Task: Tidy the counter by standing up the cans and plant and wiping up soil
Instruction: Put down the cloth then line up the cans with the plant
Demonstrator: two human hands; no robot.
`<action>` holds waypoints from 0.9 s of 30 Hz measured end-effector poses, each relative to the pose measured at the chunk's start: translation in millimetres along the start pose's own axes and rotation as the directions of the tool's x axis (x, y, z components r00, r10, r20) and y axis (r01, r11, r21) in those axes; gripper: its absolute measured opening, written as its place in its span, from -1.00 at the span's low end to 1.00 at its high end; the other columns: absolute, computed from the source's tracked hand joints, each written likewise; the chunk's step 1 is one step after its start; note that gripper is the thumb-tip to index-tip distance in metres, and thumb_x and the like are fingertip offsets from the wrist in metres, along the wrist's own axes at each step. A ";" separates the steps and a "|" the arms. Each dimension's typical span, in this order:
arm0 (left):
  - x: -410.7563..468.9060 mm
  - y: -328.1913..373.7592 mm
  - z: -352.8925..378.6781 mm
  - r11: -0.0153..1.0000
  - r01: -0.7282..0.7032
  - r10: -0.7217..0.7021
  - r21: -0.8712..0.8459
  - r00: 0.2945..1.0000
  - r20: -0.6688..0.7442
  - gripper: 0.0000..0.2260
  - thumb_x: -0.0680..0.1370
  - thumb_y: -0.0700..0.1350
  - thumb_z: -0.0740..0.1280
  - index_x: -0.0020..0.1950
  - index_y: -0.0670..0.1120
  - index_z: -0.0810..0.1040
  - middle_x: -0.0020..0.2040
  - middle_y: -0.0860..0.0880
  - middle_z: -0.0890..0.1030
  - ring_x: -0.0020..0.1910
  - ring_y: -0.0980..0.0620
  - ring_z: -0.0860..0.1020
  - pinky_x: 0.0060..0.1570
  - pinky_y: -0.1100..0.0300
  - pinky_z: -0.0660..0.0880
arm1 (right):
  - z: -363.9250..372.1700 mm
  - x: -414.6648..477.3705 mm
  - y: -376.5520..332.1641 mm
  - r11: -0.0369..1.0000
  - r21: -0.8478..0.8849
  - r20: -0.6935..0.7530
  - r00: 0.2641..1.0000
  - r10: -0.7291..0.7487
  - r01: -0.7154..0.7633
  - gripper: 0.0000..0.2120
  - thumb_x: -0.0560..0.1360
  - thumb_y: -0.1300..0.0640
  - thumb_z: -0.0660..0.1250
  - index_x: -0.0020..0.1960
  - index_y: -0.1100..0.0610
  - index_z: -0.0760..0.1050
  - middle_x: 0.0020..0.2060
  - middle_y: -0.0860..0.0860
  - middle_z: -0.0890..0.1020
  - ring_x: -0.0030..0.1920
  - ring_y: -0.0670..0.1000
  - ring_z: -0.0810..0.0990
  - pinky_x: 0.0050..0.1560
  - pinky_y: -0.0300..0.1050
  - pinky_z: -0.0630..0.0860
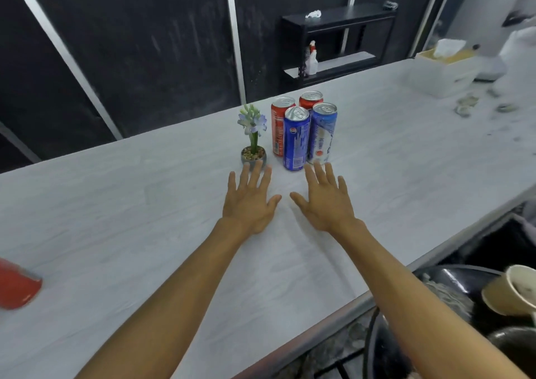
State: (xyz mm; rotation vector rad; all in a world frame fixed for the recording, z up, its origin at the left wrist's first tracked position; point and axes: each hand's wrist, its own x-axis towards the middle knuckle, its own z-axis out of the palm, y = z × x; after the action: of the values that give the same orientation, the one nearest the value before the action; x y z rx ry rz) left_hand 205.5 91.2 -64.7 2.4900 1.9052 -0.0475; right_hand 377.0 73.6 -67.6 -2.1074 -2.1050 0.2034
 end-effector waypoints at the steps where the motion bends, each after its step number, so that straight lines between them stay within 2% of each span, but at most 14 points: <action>1: 8.0 5.3 -1.2 1.000 -0.003 0.003 -0.008 1.000 -0.008 -0.38 0.62 0.25 -0.10 0.56 0.01 -0.26 0.57 -0.03 -0.27 0.54 -0.07 -0.27 0.49 -0.11 -0.24 | -1.2 4.0 6.5 1.000 0.019 -0.029 0.999 0.026 -0.025 -0.28 0.59 -0.27 0.02 0.58 0.06 -0.16 0.57 0.05 -0.12 0.55 0.10 -0.19 0.51 0.16 -0.11; 6: 44.8 29.1 -8.4 0.992 -0.004 -0.009 -0.127 0.994 -0.107 -0.32 0.61 0.24 0.02 0.58 -0.04 -0.20 0.59 -0.05 -0.15 0.56 -0.08 -0.15 0.50 -0.05 -0.15 | -9.4 27.7 32.3 0.978 0.168 -0.135 0.980 0.148 -0.124 -0.25 0.56 -0.26 0.10 0.57 0.09 -0.10 0.57 0.08 0.00 0.55 0.11 -0.03 0.50 0.12 0.04; 9: 64.8 39.8 -9.2 0.953 -0.002 -0.067 -0.303 0.974 -0.217 -0.30 0.58 0.20 0.18 0.56 -0.09 -0.03 0.56 -0.10 0.11 0.53 -0.09 0.10 0.49 -0.05 0.12 | -17.1 43.4 41.9 0.949 0.287 -0.194 0.962 0.192 -0.131 -0.23 0.54 -0.26 0.18 0.56 0.09 -0.05 0.54 0.08 0.11 0.52 0.10 0.11 0.43 0.12 0.20; 12: 81.0 48.0 -10.8 0.885 0.022 -0.171 -0.464 0.944 -0.281 -0.34 0.52 0.15 0.32 0.48 -0.10 0.16 0.42 -0.09 0.34 0.38 -0.05 0.34 0.34 -0.01 0.38 | -27.0 59.5 47.7 0.904 0.413 -0.215 0.954 0.210 -0.106 -0.23 0.53 -0.19 0.26 0.55 0.09 -0.02 0.51 0.09 0.17 0.48 0.11 0.19 0.37 0.09 0.29; 16: 95.5 57.0 -19.4 0.777 0.052 -0.274 -0.627 0.925 -0.263 -0.37 0.48 0.10 0.40 0.42 -0.11 0.23 0.31 -0.10 0.40 0.27 -0.05 0.42 0.19 0.03 0.48 | -37.7 83.7 52.0 0.821 0.567 -0.208 0.952 0.223 -0.069 -0.23 0.52 -0.12 0.33 0.55 0.07 0.00 0.49 0.08 0.22 0.45 0.08 0.25 0.32 0.02 0.35; 19: 106.3 63.5 -23.8 0.667 0.055 -0.364 -0.743 0.894 -0.260 -0.34 0.43 0.13 0.45 0.39 -0.09 0.27 0.30 -0.07 0.43 0.26 -0.02 0.44 0.17 0.04 0.51 | -42.0 101.9 51.6 0.743 0.668 -0.186 0.959 0.215 -0.037 -0.24 0.50 -0.07 0.37 0.54 0.07 0.05 0.47 0.08 0.27 0.42 0.06 0.31 0.27 -0.07 0.36; 23: 113.2 70.8 -27.7 0.549 0.038 -0.433 -0.835 0.868 -0.244 -0.34 0.42 0.11 0.47 0.38 -0.08 0.25 0.33 -0.06 0.43 0.28 -0.01 0.45 0.17 0.05 0.53 | -40.8 116.0 48.7 0.630 0.776 -0.177 0.963 0.202 0.010 -0.31 0.48 -0.02 0.40 0.49 0.08 0.16 0.38 0.06 0.41 0.31 0.03 0.45 0.25 -0.02 0.49; 27: 113.0 72.4 -26.7 0.519 -0.001 -0.425 -0.855 0.867 -0.259 -0.36 0.43 0.06 0.47 0.39 -0.08 0.24 0.33 -0.06 0.41 0.29 0.00 0.44 0.14 0.12 0.49 | -40.3 115.9 47.4 0.592 0.803 -0.201 0.965 0.168 0.064 -0.46 0.51 0.10 0.39 0.41 0.11 0.26 0.30 0.03 0.49 0.17 -0.09 0.49 -0.03 -0.42 0.42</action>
State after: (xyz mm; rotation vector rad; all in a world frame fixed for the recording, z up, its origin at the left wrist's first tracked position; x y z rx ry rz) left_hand 305.5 181.9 -42.1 1.6260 1.6949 1.2400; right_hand 431.9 189.0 -36.3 -1.5057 -1.3680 0.7050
